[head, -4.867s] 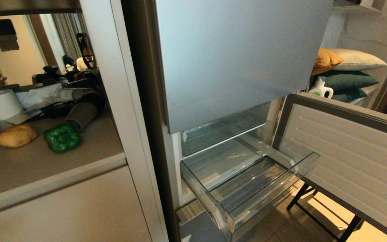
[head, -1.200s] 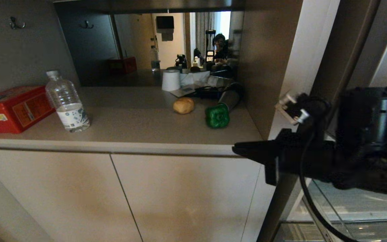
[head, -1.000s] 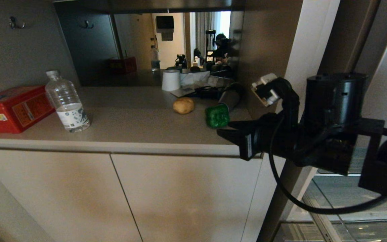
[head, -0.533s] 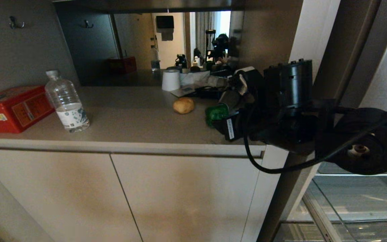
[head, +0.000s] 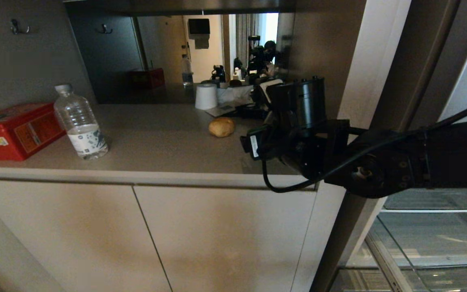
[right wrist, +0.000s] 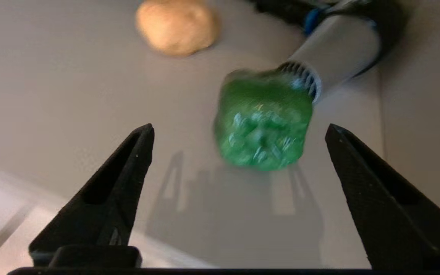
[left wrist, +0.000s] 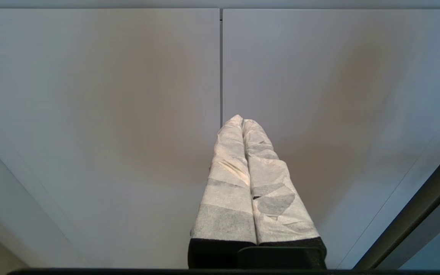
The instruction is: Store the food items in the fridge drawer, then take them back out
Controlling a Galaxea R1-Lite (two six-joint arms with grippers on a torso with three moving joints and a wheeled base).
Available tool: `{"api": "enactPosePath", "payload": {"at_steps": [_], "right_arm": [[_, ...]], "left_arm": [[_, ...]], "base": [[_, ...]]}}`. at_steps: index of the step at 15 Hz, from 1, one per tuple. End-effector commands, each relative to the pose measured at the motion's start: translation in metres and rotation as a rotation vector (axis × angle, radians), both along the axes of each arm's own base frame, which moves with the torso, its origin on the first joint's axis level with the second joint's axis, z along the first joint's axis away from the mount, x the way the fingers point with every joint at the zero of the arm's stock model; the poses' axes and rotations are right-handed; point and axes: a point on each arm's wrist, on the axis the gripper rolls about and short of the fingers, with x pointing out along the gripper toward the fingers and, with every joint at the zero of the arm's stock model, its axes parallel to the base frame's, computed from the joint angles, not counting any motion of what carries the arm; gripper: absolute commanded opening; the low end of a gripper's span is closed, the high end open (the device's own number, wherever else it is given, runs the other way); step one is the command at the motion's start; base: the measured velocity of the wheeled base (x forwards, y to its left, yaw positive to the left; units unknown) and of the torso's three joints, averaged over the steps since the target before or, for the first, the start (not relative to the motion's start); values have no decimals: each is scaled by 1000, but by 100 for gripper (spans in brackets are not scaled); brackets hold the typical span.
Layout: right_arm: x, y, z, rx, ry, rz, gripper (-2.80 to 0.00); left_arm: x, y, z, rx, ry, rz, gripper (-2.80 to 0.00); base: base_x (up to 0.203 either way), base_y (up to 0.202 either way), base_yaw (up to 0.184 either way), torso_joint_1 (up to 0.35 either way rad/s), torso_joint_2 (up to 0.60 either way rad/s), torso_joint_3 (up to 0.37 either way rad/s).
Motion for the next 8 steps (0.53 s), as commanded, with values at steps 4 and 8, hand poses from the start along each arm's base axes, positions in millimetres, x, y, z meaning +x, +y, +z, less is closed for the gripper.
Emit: {"api": "enactPosePath", "payload": {"at_steps": [4,8], "right_arm": [[19,9,-5,26,-40,-36,0],[45,15,-13,38,-54,-70,0]], "left_arm": [[0,0,-2,-1,6,0,-280],[0,0,-2,-1,6,0,-280]], "base": [[0,0,0,0,0,0],[0,0,0,0,0,0]]}}
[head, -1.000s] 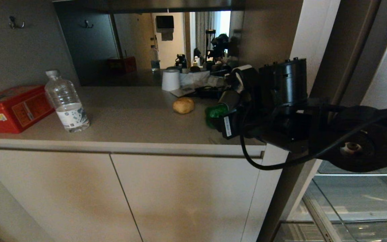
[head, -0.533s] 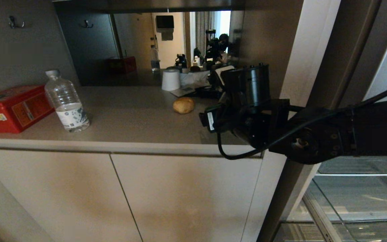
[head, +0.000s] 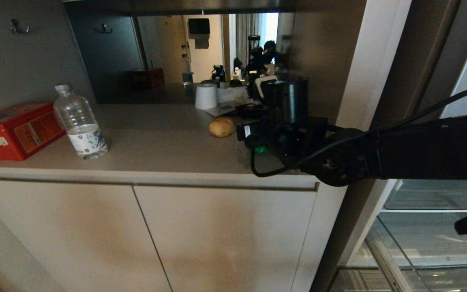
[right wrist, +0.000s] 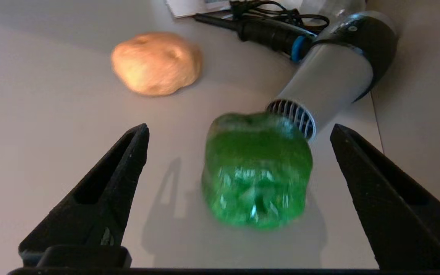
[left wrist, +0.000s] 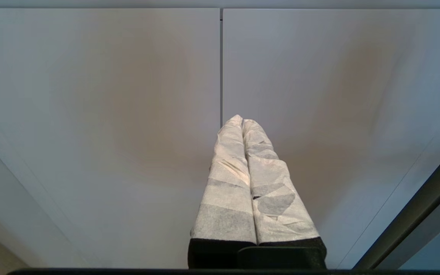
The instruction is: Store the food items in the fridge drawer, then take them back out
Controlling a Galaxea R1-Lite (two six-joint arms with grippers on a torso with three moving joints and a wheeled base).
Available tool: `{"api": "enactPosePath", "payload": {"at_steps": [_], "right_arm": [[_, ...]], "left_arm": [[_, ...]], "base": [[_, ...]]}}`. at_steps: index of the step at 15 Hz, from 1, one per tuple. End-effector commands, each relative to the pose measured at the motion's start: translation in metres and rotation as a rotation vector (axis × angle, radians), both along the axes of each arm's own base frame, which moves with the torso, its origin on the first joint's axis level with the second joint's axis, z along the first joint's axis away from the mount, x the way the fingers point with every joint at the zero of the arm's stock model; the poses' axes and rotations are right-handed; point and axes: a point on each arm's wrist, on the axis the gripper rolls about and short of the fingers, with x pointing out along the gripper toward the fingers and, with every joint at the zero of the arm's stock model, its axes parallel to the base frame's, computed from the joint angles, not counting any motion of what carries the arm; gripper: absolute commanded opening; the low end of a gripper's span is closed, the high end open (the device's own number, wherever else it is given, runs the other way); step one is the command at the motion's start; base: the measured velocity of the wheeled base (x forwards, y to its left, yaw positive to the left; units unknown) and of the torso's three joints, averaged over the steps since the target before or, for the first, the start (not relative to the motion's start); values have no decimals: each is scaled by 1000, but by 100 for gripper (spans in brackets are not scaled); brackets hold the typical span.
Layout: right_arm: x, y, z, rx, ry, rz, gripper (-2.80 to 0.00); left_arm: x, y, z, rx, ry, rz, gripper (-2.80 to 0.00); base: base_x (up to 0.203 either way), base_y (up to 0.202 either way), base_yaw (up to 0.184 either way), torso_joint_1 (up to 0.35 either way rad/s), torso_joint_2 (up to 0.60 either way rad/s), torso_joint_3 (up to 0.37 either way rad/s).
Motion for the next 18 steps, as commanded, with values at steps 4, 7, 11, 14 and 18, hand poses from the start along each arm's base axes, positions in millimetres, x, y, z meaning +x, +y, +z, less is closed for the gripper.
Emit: {"api": "enactPosePath", "payload": {"at_steps": [4,7,11,14,18], "right_arm": [[22,5,-23,-24,22,-37,0],[23,4,-27,-29,31,-42,0],[25,4,-32,-38,40,-51,0],[31,2,-39,-41,49,-63,0],[38,-4,-44,-41,57,-84,0]], "left_arm": [[0,0,-2,0,6,0,-280],[0,0,-2,0,6,0,-280],[0,0,-2,0,6,0,-280],[0,0,-2,0,6,0,-280],[0,0,-2,0,6,0,-280]], "base": [[0,0,0,0,0,0],[0,0,0,0,0,0],[0,0,0,0,0,0],[0,0,0,0,0,0],[0,0,0,0,0,0]]}}
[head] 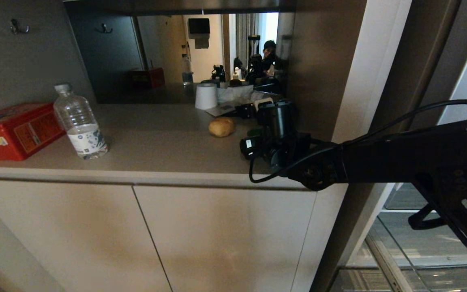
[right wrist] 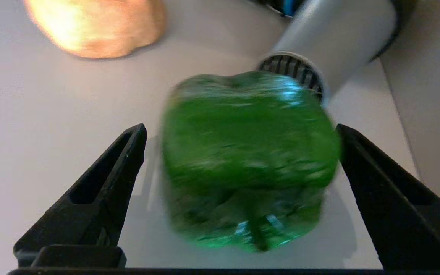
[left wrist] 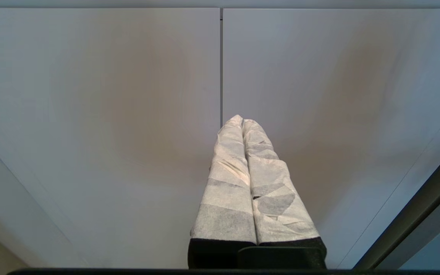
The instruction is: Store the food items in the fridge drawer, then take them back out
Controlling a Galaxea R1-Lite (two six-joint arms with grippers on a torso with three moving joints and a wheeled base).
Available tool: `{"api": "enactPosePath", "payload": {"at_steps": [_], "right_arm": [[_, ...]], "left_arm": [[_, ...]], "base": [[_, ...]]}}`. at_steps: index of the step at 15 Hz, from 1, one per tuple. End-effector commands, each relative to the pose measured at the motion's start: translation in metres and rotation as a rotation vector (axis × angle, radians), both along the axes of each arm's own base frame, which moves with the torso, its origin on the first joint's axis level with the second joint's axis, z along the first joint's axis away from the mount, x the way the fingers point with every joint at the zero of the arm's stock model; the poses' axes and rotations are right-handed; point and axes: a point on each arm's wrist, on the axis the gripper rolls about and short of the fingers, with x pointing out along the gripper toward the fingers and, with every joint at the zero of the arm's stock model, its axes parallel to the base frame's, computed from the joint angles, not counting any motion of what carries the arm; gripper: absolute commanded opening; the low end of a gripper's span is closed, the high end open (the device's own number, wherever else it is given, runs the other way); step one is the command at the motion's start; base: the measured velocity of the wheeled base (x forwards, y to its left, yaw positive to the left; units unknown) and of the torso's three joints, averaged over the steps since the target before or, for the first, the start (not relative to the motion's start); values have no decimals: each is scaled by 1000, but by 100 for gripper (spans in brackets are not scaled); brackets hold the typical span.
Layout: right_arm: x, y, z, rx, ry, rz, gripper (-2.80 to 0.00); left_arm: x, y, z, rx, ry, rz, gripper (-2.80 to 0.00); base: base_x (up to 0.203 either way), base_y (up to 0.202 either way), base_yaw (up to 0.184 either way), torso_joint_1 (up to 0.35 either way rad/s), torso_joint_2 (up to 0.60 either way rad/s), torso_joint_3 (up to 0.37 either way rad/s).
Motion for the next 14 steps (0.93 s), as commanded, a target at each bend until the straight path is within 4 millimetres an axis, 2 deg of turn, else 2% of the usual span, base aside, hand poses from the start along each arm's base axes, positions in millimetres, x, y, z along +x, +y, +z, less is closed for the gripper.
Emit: {"api": "enactPosePath", "payload": {"at_steps": [1,3,4,10,12,14], "right_arm": [[2,-3,0,0,-1,-9,0],[3,-3,0,0,-3,-10,0],[4,-2,-1,-4,-2,-10,-280],[5,0,-6,-6,5,-9,-280],[-3,-3,6,7,-11,-3,-280],[-24,-5,27,22,-30,23,-280]], "left_arm": [[0,0,-2,-1,5,0,-280],[0,0,-2,-1,6,0,-280],[0,0,-2,-1,6,0,-280],[0,0,-2,-1,6,0,-280],[0,0,-2,-1,6,0,-280],[0,0,-2,-1,6,0,-280]], "base": [[0,0,0,0,0,0],[0,0,0,0,0,0],[0,0,0,0,0,0],[0,0,0,0,0,0],[0,0,0,0,0,0],[0,0,0,0,0,0]]}}
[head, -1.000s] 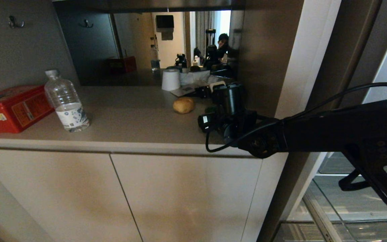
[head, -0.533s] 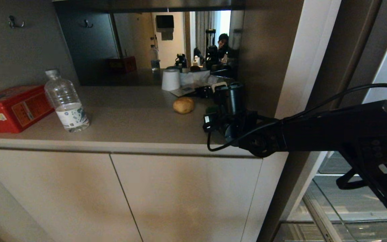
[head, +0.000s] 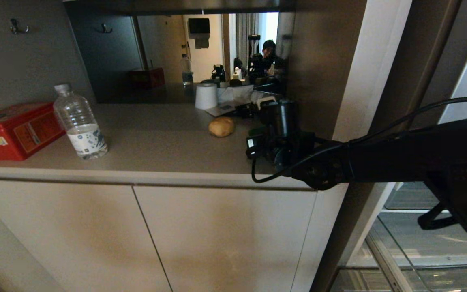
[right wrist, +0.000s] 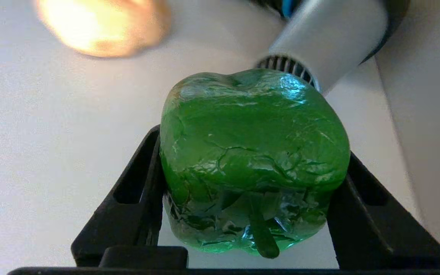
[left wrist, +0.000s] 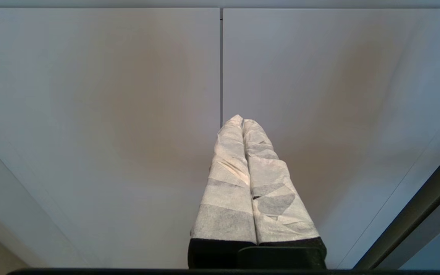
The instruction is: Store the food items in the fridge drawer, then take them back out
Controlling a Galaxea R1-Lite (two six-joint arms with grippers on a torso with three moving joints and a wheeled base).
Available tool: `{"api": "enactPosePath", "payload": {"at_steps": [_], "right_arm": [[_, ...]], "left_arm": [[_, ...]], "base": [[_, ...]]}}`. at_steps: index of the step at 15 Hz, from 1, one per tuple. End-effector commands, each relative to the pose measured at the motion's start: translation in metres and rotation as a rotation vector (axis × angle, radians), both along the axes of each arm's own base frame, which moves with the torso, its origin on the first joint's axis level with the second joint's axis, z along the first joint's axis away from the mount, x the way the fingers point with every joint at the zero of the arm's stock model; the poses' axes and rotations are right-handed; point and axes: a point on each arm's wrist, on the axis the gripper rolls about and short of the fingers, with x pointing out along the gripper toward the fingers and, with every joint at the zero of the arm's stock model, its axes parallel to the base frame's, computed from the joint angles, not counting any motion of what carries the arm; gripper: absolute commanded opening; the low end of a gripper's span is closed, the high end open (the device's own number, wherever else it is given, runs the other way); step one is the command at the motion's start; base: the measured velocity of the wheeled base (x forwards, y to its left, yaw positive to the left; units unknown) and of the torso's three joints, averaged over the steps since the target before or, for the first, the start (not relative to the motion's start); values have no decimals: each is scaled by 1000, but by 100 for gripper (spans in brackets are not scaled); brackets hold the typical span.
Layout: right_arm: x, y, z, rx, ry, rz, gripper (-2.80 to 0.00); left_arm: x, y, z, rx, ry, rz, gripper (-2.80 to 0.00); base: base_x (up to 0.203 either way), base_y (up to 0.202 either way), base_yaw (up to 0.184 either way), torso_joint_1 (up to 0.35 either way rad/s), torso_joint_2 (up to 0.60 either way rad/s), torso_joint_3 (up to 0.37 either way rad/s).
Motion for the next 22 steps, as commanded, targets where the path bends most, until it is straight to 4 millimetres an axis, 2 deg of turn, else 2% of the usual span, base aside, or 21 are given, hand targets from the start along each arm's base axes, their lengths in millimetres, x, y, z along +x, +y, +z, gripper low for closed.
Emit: {"api": "enactPosePath", "payload": {"at_steps": [1,4,7,9,13,15,17,19,22], "right_arm": [[-26,-7,31,32,-40,24,-280],[-87,-23,59,43,-42,117,-280],[-164,-58,64,34,-14,273,-280],[-208,-90,55,25,2,351,-280],[-270,-160,2,-27,65,408,-280],[-292,-189,-20,-27,70,410,-280],[-305,-211,-47,-50,100,377,-280],[-305,-226,-61,-49,123,260,-280],[-298,-244,-70,-18,154,29,-280]], "left_arm": [[0,0,-2,0,6,0,-280],[0,0,-2,0,6,0,-280],[0,0,-2,0,6,0,-280],[0,0,-2,0,6,0,-280],[0,0,-2,0,6,0,-280],[0,0,-2,0,6,0,-280],[0,0,-2,0,6,0,-280],[0,0,-2,0,6,0,-280],[0,0,-2,0,6,0,-280]], "base": [[0,0,0,0,0,0],[0,0,0,0,0,0],[0,0,0,0,0,0],[0,0,0,0,0,0],[0,0,0,0,0,0],[0,0,0,0,0,0],[0,0,0,0,0,0],[0,0,0,0,0,0],[0,0,0,0,0,0]]}}
